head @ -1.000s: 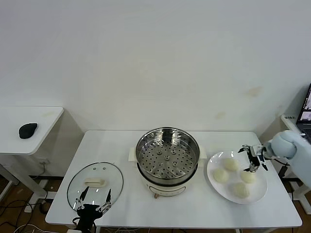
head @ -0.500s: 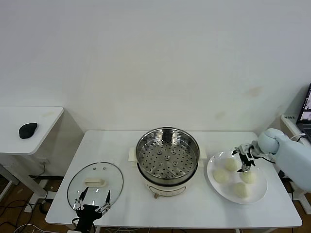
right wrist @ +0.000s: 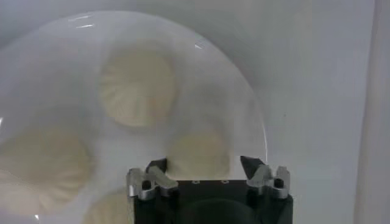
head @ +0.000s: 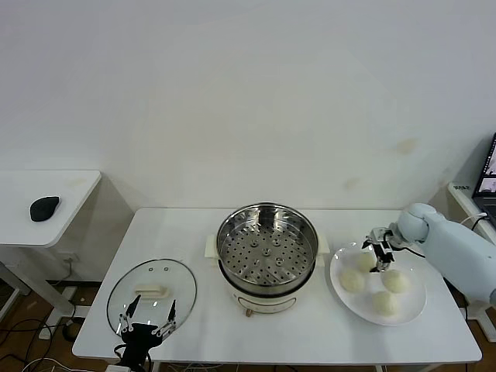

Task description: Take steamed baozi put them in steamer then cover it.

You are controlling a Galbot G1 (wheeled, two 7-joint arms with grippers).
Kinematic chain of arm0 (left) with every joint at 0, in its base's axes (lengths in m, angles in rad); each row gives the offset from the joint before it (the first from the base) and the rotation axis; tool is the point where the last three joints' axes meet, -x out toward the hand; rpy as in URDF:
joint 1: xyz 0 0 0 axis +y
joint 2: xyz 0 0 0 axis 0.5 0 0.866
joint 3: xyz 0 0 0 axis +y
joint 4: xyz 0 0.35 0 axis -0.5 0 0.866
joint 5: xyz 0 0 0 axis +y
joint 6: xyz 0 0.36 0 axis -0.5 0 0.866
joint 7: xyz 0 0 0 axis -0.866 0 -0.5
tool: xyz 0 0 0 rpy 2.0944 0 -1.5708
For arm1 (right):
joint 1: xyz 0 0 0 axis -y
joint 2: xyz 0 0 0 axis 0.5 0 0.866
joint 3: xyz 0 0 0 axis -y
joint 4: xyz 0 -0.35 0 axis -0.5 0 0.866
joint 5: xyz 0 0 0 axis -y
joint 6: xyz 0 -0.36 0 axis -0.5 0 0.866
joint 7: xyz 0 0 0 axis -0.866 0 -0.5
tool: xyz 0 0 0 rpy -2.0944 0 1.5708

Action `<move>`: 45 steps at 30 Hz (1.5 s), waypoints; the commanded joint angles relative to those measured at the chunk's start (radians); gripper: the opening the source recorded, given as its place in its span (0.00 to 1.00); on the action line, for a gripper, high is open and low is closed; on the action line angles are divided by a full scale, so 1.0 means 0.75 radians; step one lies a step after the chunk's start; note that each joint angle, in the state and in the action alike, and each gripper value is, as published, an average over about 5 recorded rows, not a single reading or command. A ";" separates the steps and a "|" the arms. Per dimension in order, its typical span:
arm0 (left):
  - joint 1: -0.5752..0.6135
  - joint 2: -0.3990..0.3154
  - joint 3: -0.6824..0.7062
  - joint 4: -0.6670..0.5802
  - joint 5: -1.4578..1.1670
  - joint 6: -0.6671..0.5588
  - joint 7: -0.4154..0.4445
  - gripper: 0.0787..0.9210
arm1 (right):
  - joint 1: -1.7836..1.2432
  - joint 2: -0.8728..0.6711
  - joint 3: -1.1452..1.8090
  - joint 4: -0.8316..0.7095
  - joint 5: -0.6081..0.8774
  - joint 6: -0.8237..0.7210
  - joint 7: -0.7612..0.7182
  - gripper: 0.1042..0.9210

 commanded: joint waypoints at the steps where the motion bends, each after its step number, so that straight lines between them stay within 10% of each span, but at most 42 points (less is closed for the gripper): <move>1: 0.001 -0.002 0.002 0.000 -0.002 0.001 0.002 0.88 | 0.011 0.020 -0.016 -0.026 -0.010 -0.002 -0.003 0.66; 32: -0.013 0.046 0.007 -0.005 -0.023 0.010 0.005 0.88 | 0.442 -0.343 -0.292 0.486 0.347 -0.079 -0.010 0.46; 45: -0.039 0.076 -0.003 0.005 -0.063 0.023 0.010 0.88 | 1.022 -0.035 -0.743 0.615 0.684 -0.012 0.079 0.46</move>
